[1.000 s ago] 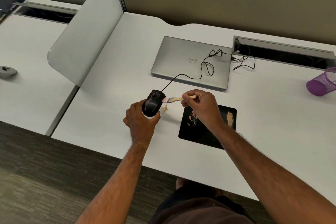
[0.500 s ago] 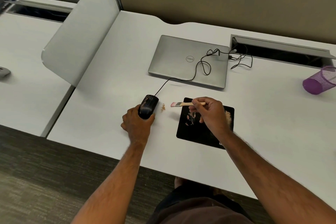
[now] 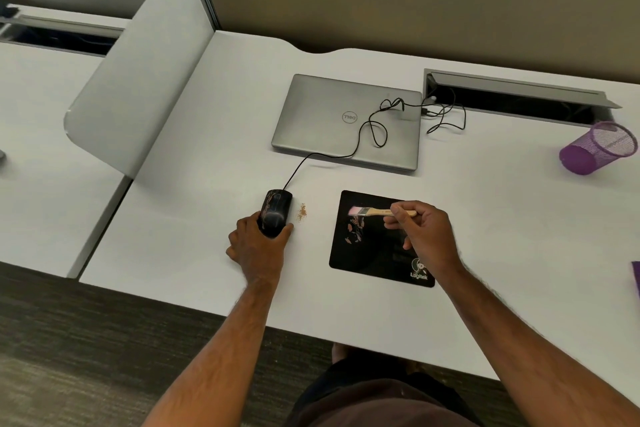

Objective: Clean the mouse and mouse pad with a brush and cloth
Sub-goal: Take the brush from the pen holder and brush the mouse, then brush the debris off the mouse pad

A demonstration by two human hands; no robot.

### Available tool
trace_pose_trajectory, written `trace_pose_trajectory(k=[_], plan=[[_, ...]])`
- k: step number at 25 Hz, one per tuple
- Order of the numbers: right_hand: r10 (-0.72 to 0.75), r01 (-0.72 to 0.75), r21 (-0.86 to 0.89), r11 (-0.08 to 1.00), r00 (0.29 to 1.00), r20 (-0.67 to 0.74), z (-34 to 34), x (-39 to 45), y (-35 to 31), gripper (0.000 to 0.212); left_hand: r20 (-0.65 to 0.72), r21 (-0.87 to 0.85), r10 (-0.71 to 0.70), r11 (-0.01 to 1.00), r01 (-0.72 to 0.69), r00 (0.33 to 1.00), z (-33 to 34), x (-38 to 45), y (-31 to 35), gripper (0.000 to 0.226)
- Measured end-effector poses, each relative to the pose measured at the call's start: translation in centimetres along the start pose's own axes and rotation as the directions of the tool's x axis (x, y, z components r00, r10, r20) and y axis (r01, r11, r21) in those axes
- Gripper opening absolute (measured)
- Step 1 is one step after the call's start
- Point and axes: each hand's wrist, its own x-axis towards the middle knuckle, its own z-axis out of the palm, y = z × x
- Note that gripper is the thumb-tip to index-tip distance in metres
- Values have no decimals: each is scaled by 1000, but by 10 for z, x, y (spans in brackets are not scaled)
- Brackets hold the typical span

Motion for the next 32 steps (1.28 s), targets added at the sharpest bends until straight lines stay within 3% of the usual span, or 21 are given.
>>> trace_pose_trajectory(k=[12, 16, 23, 32], plan=[[-30, 30, 5, 1000, 998, -49, -28, -2, 9, 15, 16, 23, -1, 1000, 1, 1000, -1, -5, 4, 94], [-21, 23, 33, 999, 998, -62, -36, -2, 13, 12, -54, 27, 146, 989, -144, 988, 4, -12, 14, 93], [-25, 29, 48, 998, 996, -85, -56, -5, 17, 14, -28, 87, 403, 913, -399, 915, 21, -41, 53, 82], [-16, 2, -113, 994, 993, -119, -100, -5, 33, 12, 132, 44, 456, 885, -464, 880, 51, -85, 82, 75]])
